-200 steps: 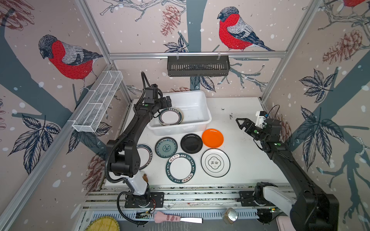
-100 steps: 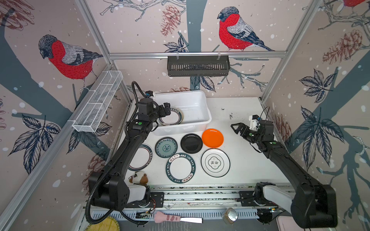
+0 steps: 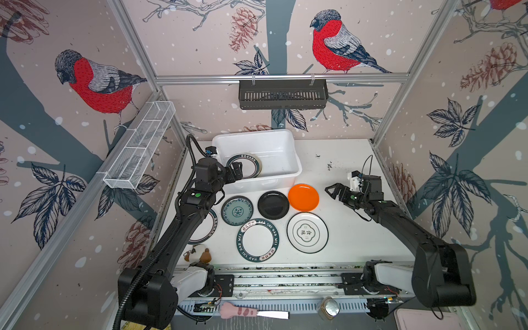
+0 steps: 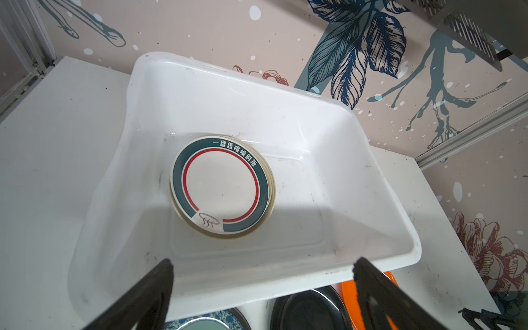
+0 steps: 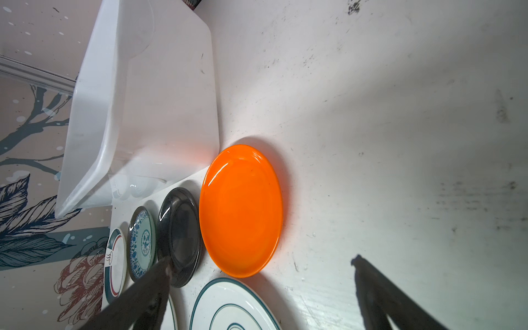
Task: Place the plates into the plastic bin on the countertop
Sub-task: 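Grasp the orange plate's rim with the right gripper and tilt it upright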
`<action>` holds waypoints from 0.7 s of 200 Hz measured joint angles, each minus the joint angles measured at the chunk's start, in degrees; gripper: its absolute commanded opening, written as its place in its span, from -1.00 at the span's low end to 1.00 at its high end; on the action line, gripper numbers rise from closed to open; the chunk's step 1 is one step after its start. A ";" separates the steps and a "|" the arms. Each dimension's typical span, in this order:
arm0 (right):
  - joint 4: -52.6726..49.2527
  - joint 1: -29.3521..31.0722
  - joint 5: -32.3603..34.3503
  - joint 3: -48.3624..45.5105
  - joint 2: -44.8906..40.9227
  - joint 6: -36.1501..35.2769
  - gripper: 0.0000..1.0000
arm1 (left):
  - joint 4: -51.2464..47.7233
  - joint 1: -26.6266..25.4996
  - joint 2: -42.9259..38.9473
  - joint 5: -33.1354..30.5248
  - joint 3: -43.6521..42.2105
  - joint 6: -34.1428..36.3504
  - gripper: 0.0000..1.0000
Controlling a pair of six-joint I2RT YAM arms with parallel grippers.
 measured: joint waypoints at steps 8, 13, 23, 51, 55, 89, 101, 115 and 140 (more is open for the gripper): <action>0.61 0.00 -0.35 -0.31 0.63 -0.02 0.91 | 0.35 0.00 0.00 0.11 -0.39 -0.31 0.95; 1.14 0.00 -0.66 -0.48 1.22 0.04 0.87 | 0.48 0.00 -0.04 0.15 -0.68 -0.44 0.95; 2.14 0.11 -1.25 -1.11 2.75 0.31 0.78 | 0.92 0.00 -0.09 0.63 -1.38 -0.94 0.94; 4.98 1.07 -3.10 -3.15 5.70 1.77 0.48 | 1.38 0.00 -0.09 3.08 -2.99 -1.88 0.95; 5.29 1.31 -3.32 -3.28 6.10 2.03 0.42 | 1.64 0.00 -0.09 3.17 -3.08 -2.05 0.95; 8.26 2.14 -4.59 -3.28 8.76 3.19 0.19 | 3.58 0.00 -0.02 7.04 -4.50 -3.98 0.95; 9.60 2.27 -5.03 -3.39 9.46 4.42 0.20 | 3.91 0.00 0.09 7.96 -4.70 -4.48 0.95; 11.26 2.47 -5.31 -3.65 10.25 4.44 0.20 | 4.98 -0.11 0.09 9.07 -5.11 -4.90 0.94; 13.97 2.69 -5.31 -4.00 12.35 4.90 0.13 | 6.12 -0.20 0.07 10.43 -6.25 -5.97 0.95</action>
